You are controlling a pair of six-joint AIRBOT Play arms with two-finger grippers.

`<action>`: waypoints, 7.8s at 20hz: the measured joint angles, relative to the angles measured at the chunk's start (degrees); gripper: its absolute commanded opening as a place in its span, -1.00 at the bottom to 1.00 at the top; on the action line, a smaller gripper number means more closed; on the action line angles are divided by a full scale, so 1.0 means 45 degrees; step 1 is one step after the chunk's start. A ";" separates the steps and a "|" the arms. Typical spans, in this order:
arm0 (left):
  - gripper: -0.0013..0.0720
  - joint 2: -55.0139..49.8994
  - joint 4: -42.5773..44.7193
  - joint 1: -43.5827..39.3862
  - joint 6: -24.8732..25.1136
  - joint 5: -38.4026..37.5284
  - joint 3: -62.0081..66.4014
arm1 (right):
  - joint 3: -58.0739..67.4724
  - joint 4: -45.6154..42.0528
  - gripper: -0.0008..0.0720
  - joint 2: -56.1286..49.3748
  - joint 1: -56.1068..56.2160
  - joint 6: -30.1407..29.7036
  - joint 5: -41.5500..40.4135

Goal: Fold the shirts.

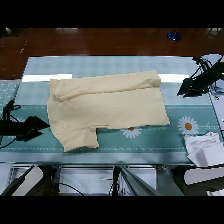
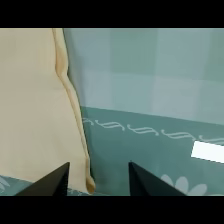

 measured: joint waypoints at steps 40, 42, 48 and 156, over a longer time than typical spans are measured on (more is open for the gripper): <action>-0.90 -0.2453 -0.0131 -0.4129 -0.0855 0.2220 -0.1457 | -0.7461 0.3264 0.38 0.2477 -0.2803 -0.1909 -0.1195; -0.90 -0.2453 -0.0131 -0.4129 -0.0777 0.2215 -0.1457 | -0.7990 0.3288 0.37 0.2516 -0.2652 -0.1977 -0.1739; -0.90 -0.2453 -0.0126 -0.4129 -0.0636 0.2210 -0.1457 | -0.8539 0.3429 0.11 0.2545 -0.1151 -0.1409 -0.3376; -0.90 -0.9437 -0.5741 -1.4154 -0.3041 0.4483 1.1409 | 0.0685 0.2050 -0.91 0.4852 0.2108 0.0097 -0.2730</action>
